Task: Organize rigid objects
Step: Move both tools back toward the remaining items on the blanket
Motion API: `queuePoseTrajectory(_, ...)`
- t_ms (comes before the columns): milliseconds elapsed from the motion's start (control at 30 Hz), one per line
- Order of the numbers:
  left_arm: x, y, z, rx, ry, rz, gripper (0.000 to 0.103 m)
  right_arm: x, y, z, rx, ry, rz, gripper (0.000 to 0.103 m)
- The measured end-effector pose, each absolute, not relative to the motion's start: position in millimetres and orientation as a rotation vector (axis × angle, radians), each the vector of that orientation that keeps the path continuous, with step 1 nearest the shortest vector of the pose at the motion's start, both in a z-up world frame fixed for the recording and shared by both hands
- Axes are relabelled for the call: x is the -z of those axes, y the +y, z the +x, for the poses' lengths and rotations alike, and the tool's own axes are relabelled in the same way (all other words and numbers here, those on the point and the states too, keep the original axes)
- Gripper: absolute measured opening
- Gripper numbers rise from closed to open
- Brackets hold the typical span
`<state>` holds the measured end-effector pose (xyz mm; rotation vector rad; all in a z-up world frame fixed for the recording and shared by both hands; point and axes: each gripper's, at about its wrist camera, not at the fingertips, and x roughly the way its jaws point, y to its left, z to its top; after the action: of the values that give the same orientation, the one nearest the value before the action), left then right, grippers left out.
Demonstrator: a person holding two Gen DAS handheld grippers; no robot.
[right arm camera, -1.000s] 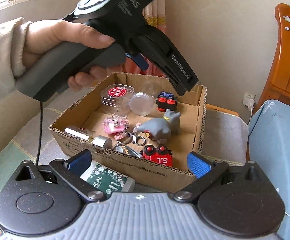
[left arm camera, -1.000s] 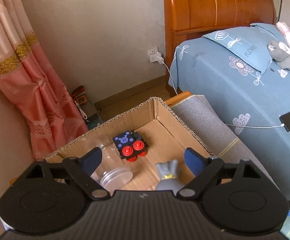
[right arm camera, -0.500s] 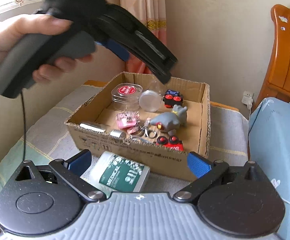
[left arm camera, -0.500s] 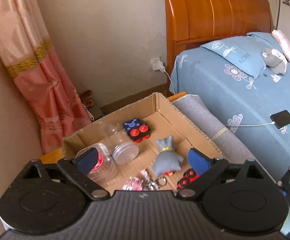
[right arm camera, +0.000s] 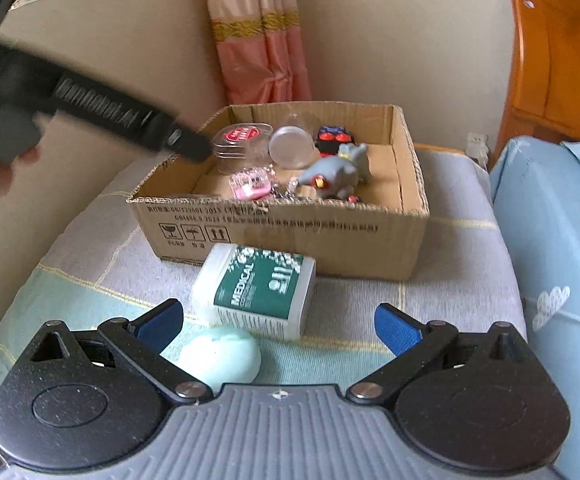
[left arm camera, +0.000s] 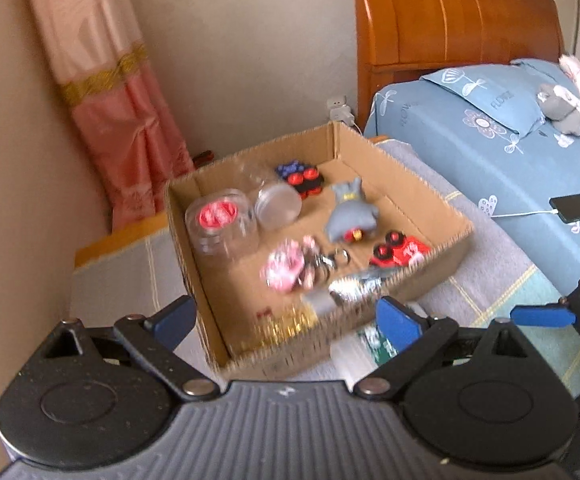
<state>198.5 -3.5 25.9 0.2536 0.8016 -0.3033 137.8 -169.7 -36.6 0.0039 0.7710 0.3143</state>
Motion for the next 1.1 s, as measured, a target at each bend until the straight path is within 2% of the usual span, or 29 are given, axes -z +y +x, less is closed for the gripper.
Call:
queuePoseTrajectory(533, 11, 16, 131, 0.203, 0.822, 0.113, 0.097, 62, -171, 132, -0.162, 0.812, -0.085, 0.103)
queuePoseTrajectory(1100, 36, 25, 129, 0.170, 0.872, 0.077, 0.097, 90, -154, 145, -0.207, 0.846, -0.127, 0.103)
